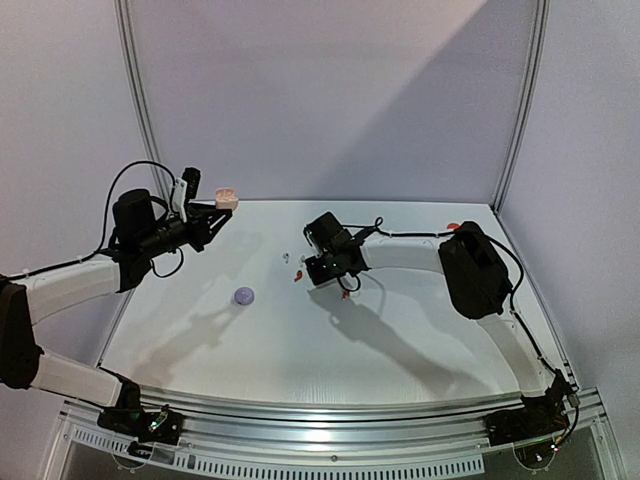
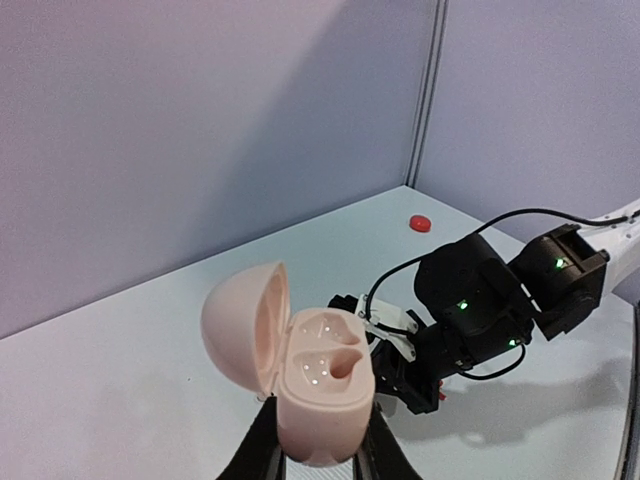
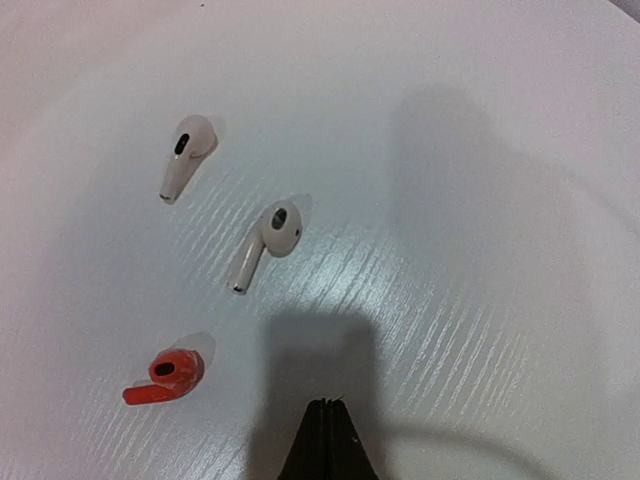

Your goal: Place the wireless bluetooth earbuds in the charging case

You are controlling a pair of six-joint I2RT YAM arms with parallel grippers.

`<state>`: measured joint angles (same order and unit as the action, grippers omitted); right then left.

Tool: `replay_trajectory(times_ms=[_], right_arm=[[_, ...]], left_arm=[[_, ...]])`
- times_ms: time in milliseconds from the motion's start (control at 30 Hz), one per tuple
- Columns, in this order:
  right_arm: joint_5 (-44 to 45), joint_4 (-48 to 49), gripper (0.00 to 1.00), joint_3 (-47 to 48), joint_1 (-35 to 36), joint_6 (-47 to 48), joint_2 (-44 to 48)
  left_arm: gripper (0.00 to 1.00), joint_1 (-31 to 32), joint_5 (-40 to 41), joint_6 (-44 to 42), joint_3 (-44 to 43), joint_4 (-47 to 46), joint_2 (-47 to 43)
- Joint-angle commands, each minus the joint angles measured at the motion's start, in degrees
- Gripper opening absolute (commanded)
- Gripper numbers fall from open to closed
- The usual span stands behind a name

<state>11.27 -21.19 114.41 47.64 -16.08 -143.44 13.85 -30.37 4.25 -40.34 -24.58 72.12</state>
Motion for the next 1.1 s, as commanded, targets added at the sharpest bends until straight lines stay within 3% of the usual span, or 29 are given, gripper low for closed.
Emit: replay_trajectory(times_ms=[0, 333, 567, 700, 1067], right_arm=[[-1.22, -3.04, 0.00, -1.43, 0.13, -1.28, 1.72], [-3.27, -2.21, 0.09, 9.61, -1.27, -6.09, -2.78], [-4.94, -1.26, 0.34, 18.34, -1.49, -10.28, -8.38], [-3.18, -3.21, 0.44, 25.41, -1.44, -10.00, -12.21], [0.11, -8.36, 0.45, 28.92, -0.81, -6.68, -16.57]], left_arm=[[0.00, -0.71, -0.06, -0.82, 0.78, 0.36, -1.38], [0.00, -0.75, -0.78, -0.12, 1.17, -0.97, -1.04], [0.00, -0.71, -0.89, -0.13, 1.06, -0.87, -1.01], [0.00, -0.73, -0.76, -0.39, 1.14, -0.76, -1.55], [0.00, -0.80, -0.17, -0.62, 1.78, -1.08, -1.65]])
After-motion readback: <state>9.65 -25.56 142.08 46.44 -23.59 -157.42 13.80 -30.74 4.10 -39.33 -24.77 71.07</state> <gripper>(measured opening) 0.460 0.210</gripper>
